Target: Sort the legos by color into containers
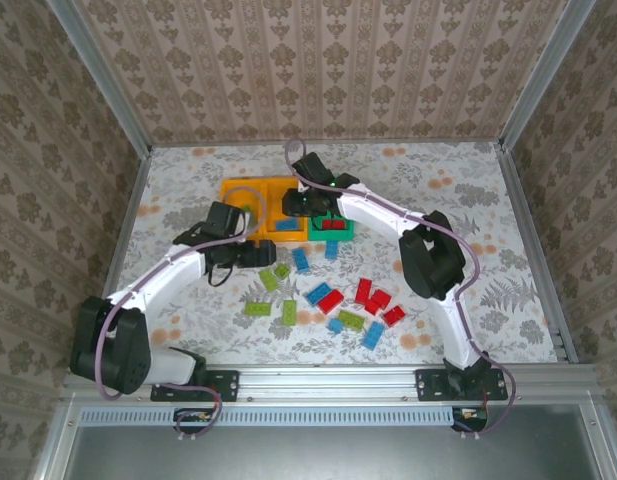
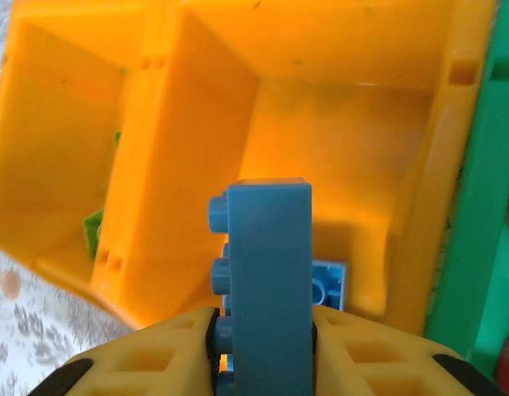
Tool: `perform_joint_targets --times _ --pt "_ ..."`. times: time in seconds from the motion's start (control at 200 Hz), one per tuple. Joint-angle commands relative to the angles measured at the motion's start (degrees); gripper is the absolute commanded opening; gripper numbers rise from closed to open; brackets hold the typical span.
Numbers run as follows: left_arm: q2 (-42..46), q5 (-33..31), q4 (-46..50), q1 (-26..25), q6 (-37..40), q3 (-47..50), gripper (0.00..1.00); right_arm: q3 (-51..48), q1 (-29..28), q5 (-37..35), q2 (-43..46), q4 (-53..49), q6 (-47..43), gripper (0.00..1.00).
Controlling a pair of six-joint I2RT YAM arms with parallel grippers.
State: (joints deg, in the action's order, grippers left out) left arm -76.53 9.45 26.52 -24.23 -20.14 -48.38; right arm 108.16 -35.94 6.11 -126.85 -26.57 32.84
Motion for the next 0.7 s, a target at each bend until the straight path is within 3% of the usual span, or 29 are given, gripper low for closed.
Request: perform_joint_targets --times 0.0,0.36,0.695 --pt "-0.8 -3.3 -0.2 -4.3 8.3 -0.4 0.93 5.1 0.0 0.5 -2.5 -3.6 1.6 0.36" --pt "-7.6 -7.8 -0.2 -9.7 15.5 -3.8 0.85 7.4 0.4 1.8 -3.8 -4.9 2.8 0.46" --pt "-14.9 -7.9 0.3 -12.6 19.4 -7.7 0.76 -6.8 1.9 -0.1 9.0 0.3 3.5 0.64"
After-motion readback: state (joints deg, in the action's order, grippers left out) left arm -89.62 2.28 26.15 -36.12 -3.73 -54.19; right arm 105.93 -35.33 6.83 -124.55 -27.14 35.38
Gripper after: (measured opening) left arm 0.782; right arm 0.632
